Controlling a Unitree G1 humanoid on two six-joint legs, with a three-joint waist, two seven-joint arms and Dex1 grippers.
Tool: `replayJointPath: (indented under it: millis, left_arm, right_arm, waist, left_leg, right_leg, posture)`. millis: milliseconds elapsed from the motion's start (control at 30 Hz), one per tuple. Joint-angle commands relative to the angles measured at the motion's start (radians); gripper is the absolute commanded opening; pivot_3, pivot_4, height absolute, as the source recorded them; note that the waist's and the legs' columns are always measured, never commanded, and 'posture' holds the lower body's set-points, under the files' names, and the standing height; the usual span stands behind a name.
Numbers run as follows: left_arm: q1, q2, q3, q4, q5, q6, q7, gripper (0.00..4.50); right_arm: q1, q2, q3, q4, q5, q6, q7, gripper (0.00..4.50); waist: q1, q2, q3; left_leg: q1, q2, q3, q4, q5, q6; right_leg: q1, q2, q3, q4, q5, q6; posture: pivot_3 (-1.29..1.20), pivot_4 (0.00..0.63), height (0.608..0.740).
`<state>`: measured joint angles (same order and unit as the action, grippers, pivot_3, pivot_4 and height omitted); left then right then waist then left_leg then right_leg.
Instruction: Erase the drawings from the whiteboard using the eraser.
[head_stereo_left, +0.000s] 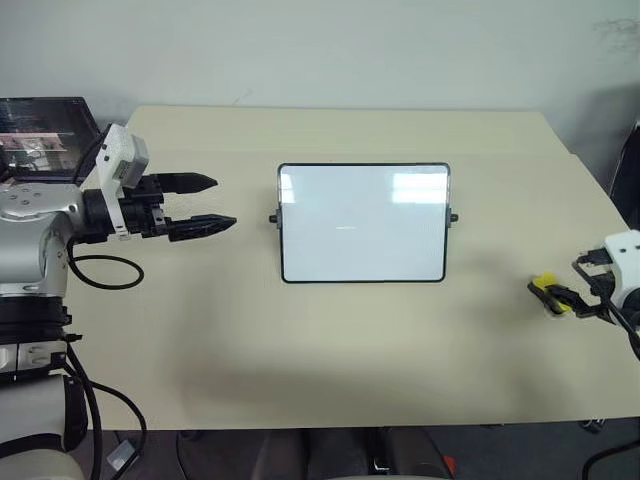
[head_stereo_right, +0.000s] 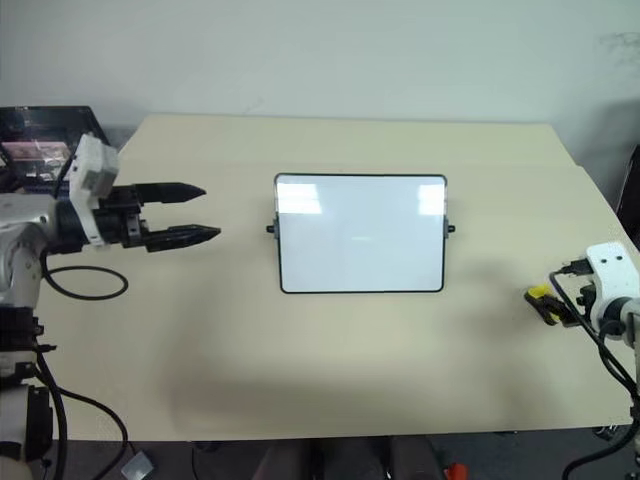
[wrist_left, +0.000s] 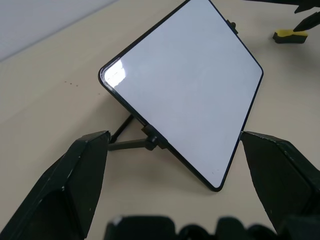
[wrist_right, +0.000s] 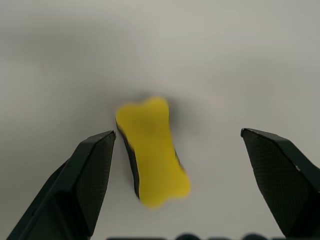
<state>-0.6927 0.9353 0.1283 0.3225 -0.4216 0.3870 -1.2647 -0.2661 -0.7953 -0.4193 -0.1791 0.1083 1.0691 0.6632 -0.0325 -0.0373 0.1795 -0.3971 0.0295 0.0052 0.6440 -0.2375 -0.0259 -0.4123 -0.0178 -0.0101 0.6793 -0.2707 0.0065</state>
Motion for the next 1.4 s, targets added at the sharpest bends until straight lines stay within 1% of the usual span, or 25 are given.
replayJointPath:
  millis: [33,100,167,233,333,400,533,600,667,800,967,1067,1233,1400]
  left_arm:
    - [-0.067,-0.038,0.076,0.060,0.038,-0.072,0.169,4.50]
    - [-0.075,-0.064,0.087,0.091,0.060,-0.112,0.236,4.50]
    - [-0.075,-0.093,0.099,0.110,0.077,-0.147,0.314,4.50]
    - [-0.067,-0.118,0.106,0.107,0.084,-0.132,0.371,4.50]
    - [0.001,-0.151,0.103,0.029,0.075,-0.101,0.406,4.50]
    - [0.034,-0.173,0.109,-0.005,0.070,-0.090,0.436,4.50]
    - [0.067,-0.286,0.187,-0.017,0.047,-0.132,0.596,4.50]
    - [0.107,-0.361,0.224,-0.073,0.023,-0.123,0.683,4.50]
    - [0.132,-0.432,0.245,-0.107,0.035,-0.125,0.794,4.50]
    - [0.152,-0.511,0.245,-0.110,0.077,-0.166,0.921,4.50]
    - [0.177,-0.589,0.221,-0.109,0.116,-0.193,1.036,4.50]
    - [0.203,-0.629,0.197,-0.118,0.139,-0.197,1.072,4.50]
    - [0.229,-0.673,0.176,-0.169,0.148,-0.155,1.141,4.50]
    - [0.252,-0.675,0.161,-0.175,0.174,-0.152,1.172,4.50]
  right_arm:
    - [-0.119,0.061,-0.070,-0.011,0.068,-0.150,-0.057,4.47]
    - [-0.145,0.093,-0.065,0.023,0.074,-0.194,-0.090,4.47]
    - [-0.157,0.140,-0.060,0.081,0.078,-0.315,-0.122,4.47]
    - [-0.165,0.176,-0.037,0.120,0.069,-0.388,-0.164,4.47]
    - [-0.171,0.250,0.003,0.162,0.073,-0.504,-0.200,4.47]
    - [-0.157,0.273,0.037,0.196,0.056,-0.581,-0.218,4.47]
    - [-0.144,0.333,0.064,0.259,0.044,-0.719,-0.279,4.47]
    - [-0.148,0.370,0.055,0.285,0.056,-0.764,-0.313,4.47]
    - [-0.144,0.395,0.067,0.302,0.059,-0.826,-0.321,4.47]
    - [-0.144,0.424,0.093,0.348,0.045,-0.895,-0.352,4.47]
    - [-0.158,0.461,0.121,0.406,0.033,-0.996,-0.388,4.47]
    - [-0.160,0.490,0.132,0.430,0.040,-1.031,-0.402,4.47]
    - [-0.150,0.513,0.148,0.453,0.042,-1.065,-0.410,4.47]
    - [-0.140,0.531,0.139,0.469,0.055,-1.093,-0.420,4.47]
  waist:
    - [0.000,0.000,0.000]
    - [0.003,0.000,0.000]
    - [0.004,-0.001,-0.001]
    - [0.006,-0.001,0.000]
    - [0.006,0.000,0.000]
    - [0.006,0.000,0.000]
    - [0.006,-0.001,0.000]
    - [0.006,-0.001,0.000]
    - [0.007,0.000,-0.001]
    - [0.007,0.000,-0.001]
    - [0.007,0.000,-0.001]
    - [0.006,0.000,-0.001]
    - [0.007,0.000,-0.001]
    - [0.006,0.000,-0.001]
  left_leg:
    - [0.000,0.000,0.000,0.000,0.000,0.000]
    - [0.000,0.000,0.000,0.001,0.000,0.000]
    - [0.000,0.000,-0.001,0.000,0.000,0.000]
    - [0.000,0.001,0.000,0.000,0.000,0.000]
    - [-0.001,-0.001,0.000,0.000,0.000,0.000]
    - [-0.001,-0.001,-0.001,0.000,0.000,0.000]
    - [-0.001,-0.001,-0.001,0.001,0.000,0.000]
    - [-0.001,0.000,-0.002,0.001,0.000,0.000]
    - [0.000,0.000,-0.002,0.001,0.000,0.000]
    - [0.000,0.000,-0.002,0.001,0.000,0.000]
    - [0.001,0.000,-0.002,0.001,0.000,0.000]
    - [0.001,0.000,-0.002,0.001,0.000,0.000]
    - [0.001,0.000,-0.002,0.001,0.000,0.000]
    - [0.002,0.000,-0.002,0.001,0.000,-0.001]
  right_leg:
    - [0.000,0.000,0.000,0.000,0.001,0.001]
    - [0.001,0.000,-0.001,0.000,0.001,0.001]
    - [0.001,0.000,-0.002,-0.001,0.001,0.001]
    - [0.001,-0.001,-0.002,-0.001,0.001,0.001]
    - [0.001,-0.001,0.000,-0.001,0.002,0.000]
    - [0.001,-0.002,0.001,-0.001,0.003,0.000]
    - [0.001,-0.003,0.000,-0.001,0.003,0.001]
    - [0.001,-0.003,0.000,0.000,0.003,0.001]
    - [0.002,-0.004,0.000,0.000,0.004,-0.001]
    - [0.002,-0.004,0.001,0.000,0.005,-0.001]
    - [0.002,-0.004,0.001,0.000,0.005,-0.001]
    - [0.003,-0.004,0.001,0.000,0.005,-0.001]
    - [0.003,-0.004,0.001,0.000,0.005,-0.001]
    - [0.003,-0.004,0.001,0.000,0.005,-0.001]
  posture:
    - [0.00,0.150,0.740]
    - [0.00,0.150,0.740]
    - [0.00,0.150,0.740]
    - [0.00,0.150,0.740]
    - [0.00,0.150,0.740]
    - [0.00,0.150,0.740]
    - [0.00,0.150,0.740]
    - [0.00,0.150,0.740]
    - [0.00,0.150,0.740]
    - [0.00,0.150,0.740]
    - [0.00,0.150,0.740]
    - [0.00,0.150,0.740]
    - [0.00,0.150,0.740]
    - [0.00,0.150,0.740]
